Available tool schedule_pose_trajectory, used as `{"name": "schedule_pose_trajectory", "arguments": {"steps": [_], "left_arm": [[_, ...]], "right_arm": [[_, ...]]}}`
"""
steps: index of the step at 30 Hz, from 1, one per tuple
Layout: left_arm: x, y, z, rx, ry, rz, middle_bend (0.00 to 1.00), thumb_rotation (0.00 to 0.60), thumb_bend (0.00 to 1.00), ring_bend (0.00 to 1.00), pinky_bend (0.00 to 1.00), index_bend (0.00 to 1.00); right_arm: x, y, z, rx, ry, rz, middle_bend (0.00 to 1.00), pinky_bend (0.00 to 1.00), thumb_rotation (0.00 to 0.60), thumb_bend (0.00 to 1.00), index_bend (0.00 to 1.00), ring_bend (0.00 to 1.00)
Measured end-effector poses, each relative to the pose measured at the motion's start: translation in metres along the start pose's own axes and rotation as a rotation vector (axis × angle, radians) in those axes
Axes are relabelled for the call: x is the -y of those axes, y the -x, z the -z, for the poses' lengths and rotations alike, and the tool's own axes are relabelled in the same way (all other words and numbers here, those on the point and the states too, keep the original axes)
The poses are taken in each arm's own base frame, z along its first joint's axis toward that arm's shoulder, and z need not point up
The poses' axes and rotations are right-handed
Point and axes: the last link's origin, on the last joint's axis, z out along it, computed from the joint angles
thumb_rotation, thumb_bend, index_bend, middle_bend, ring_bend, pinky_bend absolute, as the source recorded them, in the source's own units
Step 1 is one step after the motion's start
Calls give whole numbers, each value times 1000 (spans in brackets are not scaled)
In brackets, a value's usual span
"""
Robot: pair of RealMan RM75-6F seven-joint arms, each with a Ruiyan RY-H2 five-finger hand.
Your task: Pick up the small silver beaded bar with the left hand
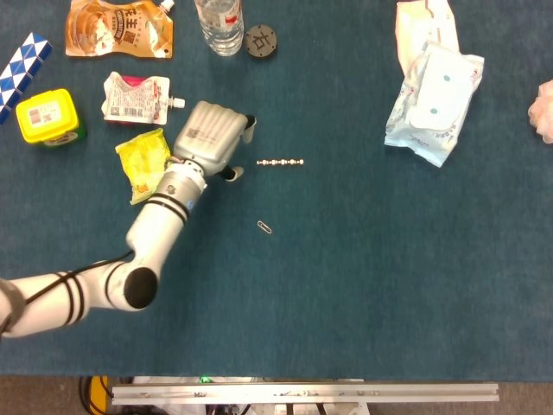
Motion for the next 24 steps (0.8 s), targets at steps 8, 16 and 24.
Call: {"name": "schedule_pose_trajectory", "arguments": {"steps": [8,16,24], "left_arm": [[-12,3,-15,41,-38,-22,912,575,196,945,1000,484],[-27,5,-21,53,-19,-10,915,583,196,946,1000,492],[-37,8,-26,59,-23,0,917,591,196,949,1000,498]], "right_arm": [[-3,0,0,-1,6,-4,325,324,600,189,160,287],[-6,0,1,4,11,-6,325,323,600,189,159,289],[-8,-2,5,-1,22,-6,325,323,600,190,159,294]]}}
